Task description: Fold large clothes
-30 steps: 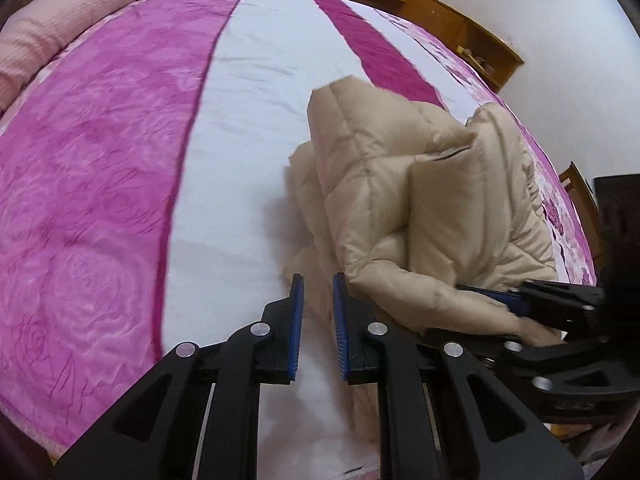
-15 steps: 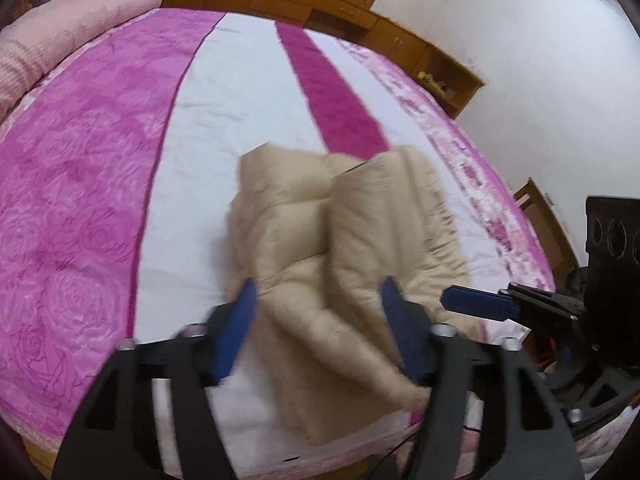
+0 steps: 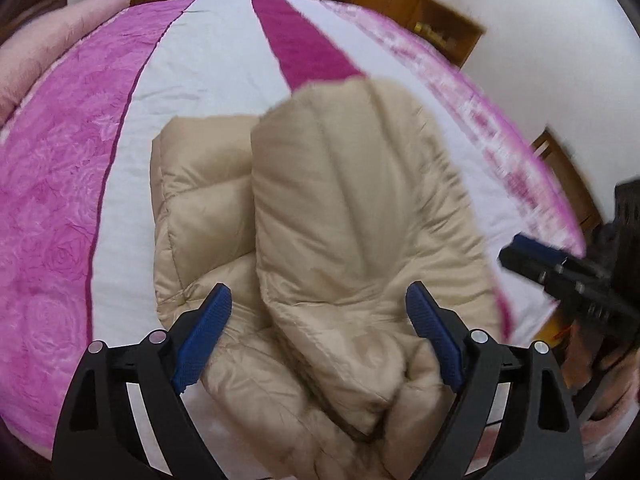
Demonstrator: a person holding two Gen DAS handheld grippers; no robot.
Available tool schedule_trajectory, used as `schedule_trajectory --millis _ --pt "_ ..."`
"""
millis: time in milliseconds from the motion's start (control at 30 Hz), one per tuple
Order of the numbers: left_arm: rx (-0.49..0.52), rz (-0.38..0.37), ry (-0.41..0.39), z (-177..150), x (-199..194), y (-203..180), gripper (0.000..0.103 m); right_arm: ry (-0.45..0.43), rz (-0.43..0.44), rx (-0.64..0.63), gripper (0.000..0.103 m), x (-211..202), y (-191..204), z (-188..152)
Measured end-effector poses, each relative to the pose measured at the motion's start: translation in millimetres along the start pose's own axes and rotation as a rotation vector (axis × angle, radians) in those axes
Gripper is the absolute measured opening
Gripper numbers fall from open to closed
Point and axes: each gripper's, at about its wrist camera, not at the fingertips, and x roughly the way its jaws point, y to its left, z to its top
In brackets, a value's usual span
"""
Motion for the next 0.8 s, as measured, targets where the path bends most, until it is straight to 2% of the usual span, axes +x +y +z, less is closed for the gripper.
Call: schedule_trajectory --millis 133,300,467,567,633,733,800 --pt "0.001 0.042 0.003 -5.0 6.1 6.7 0.086 0.042 0.040 0.030 0.071 19.1 -7.7 -4.9" --pt "-0.056 0.080 -0.003 -17.3 4.4 30.2 0.086 0.054 0.116 0.014 0.071 25.5 3.2 -2.0" --pt "-0.130 0.070 -0.003 -30.4 8.5 53.1 0.087 0.058 0.153 -0.012 0.074 24.5 7.1 -1.4" --pt "-0.162 0.061 -0.006 -37.3 11.5 62.3 0.087 0.053 0.171 -0.021 0.083 20.7 0.5 -5.6" --pt "-0.199 0.047 0.001 -42.0 14.1 71.3 0.089 0.071 0.188 -0.024 0.084 23.8 -4.5 -8.1" --pt "-0.285 -0.009 0.016 -48.7 19.7 86.4 0.089 0.099 0.225 -0.012 0.085 29.7 -7.3 -7.4" --pt "-0.308 -0.023 0.023 -51.0 22.9 89.8 0.089 0.115 0.263 -0.012 0.085 35.6 -7.6 -6.4"
